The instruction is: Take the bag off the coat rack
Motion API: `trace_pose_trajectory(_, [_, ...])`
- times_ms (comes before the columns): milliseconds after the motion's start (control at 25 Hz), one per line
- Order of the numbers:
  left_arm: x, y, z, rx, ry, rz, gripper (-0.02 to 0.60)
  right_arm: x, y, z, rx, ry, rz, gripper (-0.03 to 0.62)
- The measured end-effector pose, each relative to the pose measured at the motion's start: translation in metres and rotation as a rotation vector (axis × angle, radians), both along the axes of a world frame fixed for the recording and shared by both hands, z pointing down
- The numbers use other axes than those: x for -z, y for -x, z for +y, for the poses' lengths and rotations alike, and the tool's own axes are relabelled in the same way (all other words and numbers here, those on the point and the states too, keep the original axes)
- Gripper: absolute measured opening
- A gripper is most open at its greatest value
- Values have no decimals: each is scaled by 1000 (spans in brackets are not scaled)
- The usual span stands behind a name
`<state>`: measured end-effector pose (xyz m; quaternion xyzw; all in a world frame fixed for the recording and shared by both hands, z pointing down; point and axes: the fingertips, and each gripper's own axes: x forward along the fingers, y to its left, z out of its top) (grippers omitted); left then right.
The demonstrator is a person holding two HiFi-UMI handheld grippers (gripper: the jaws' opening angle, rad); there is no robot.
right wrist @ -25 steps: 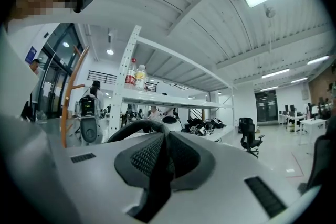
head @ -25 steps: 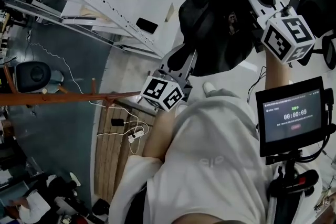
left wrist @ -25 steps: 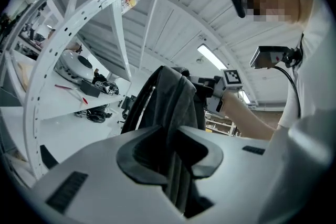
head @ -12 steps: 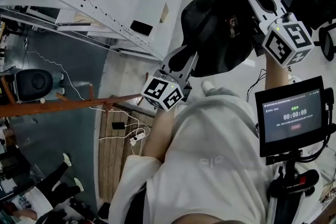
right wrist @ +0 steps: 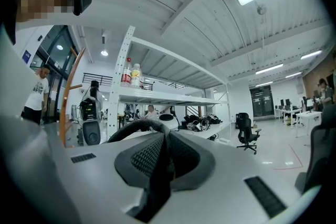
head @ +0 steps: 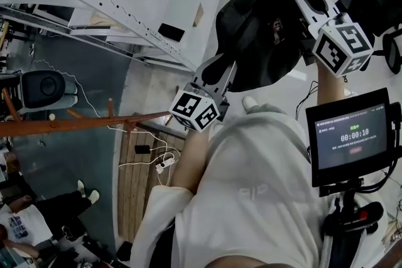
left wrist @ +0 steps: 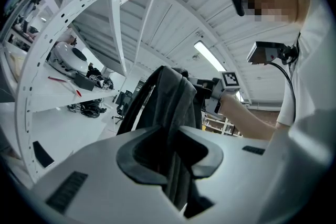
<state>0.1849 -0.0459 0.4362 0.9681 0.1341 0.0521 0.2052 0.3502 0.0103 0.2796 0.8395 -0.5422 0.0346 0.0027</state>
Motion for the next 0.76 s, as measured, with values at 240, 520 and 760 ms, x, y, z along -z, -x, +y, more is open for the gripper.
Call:
trace_pose_trajectory(240, [0,2,-1,11,-1,1,78,0,1,-2,6,0,-1,43])
trace_pose_trajectory(520, [1,3,-5,31,-3,-1,78,0,2,-6,18,-4,-5,43])
trace_pose_trajectory(760, [0,6,-5,36,-2,-3,78,-1,4,-7,24,-2,-8,43])
